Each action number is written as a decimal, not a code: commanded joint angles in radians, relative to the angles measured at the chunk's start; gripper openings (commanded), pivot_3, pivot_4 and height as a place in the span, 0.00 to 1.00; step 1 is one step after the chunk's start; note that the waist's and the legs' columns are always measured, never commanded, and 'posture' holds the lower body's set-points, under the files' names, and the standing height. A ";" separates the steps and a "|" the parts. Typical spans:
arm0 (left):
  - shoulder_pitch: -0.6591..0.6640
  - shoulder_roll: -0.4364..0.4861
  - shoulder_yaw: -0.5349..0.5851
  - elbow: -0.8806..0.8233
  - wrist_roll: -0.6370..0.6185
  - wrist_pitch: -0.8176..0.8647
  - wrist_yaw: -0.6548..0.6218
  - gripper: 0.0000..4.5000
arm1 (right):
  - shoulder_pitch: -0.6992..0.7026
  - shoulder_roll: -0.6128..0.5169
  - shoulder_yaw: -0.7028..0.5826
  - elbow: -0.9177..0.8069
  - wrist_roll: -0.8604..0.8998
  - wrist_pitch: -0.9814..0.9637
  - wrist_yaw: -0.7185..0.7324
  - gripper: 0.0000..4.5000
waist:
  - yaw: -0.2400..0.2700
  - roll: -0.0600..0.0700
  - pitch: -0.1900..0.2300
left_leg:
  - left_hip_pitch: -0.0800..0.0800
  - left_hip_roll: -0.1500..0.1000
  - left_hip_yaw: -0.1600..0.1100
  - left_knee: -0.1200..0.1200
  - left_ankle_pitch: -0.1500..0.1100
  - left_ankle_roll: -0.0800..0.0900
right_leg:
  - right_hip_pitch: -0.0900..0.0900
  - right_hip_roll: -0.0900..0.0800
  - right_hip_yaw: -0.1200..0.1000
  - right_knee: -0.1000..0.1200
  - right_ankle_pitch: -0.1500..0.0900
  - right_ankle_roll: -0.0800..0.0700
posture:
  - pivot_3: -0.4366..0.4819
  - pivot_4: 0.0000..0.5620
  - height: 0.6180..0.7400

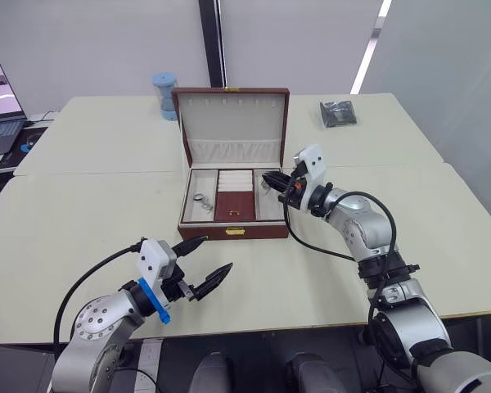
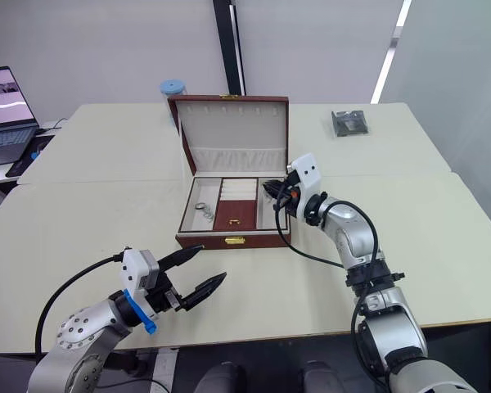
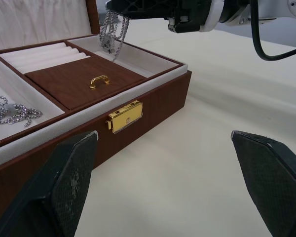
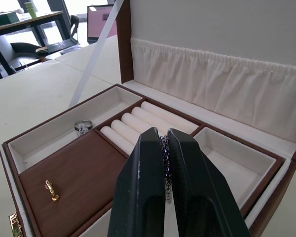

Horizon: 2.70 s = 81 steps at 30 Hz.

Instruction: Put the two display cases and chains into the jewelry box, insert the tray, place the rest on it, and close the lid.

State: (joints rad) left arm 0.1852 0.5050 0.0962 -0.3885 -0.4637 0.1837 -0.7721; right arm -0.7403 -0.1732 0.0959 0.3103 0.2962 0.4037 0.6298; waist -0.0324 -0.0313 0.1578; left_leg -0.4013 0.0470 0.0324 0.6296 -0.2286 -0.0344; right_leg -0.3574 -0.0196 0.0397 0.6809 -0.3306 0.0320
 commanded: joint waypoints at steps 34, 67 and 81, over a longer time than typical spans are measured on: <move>-0.006 0.306 0.427 0.321 -0.068 0.113 -0.115 1.00 | 0.485 -0.591 -0.241 -0.248 0.083 -0.137 0.452 0.99 | 0.001 0.002 0.007 | 0.000 0.000 0.001 -0.001 0.000 0.000 | -0.001 0.000 0.000 -0.001 0.000 0.000 | 0.48 0.27 1.00; -0.512 0.186 0.172 0.736 0.118 0.074 -0.034 0.48 | 0.237 -0.283 -0.093 -0.082 -0.061 -0.156 0.147 0.45 | 0.002 0.000 0.009 | -0.002 0.000 0.001 0.000 0.000 0.000 | -0.002 0.000 0.000 0.000 0.000 0.000 | 0.48 0.27 1.00; -0.606 0.082 0.083 0.750 0.125 0.086 -0.091 0.00 | 0.121 -0.142 0.007 0.026 -0.120 -0.151 0.138 0.01 | 0.001 0.000 0.009 | -0.017 0.000 0.001 0.008 0.001 -0.001 | -0.019 0.000 0.000 0.009 0.000 0.000 | 0.48 0.27 1.00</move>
State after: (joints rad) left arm -0.4218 0.5893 0.1913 0.4092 -0.3192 0.2639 -0.8455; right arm -0.6050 -0.3249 0.0992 0.3728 0.1760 0.2544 0.7558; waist -0.0317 -0.0308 0.1664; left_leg -0.4186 0.0474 0.0337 0.6391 -0.2281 -0.0351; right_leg -0.3766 -0.0192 0.0400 0.6911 -0.3305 0.0323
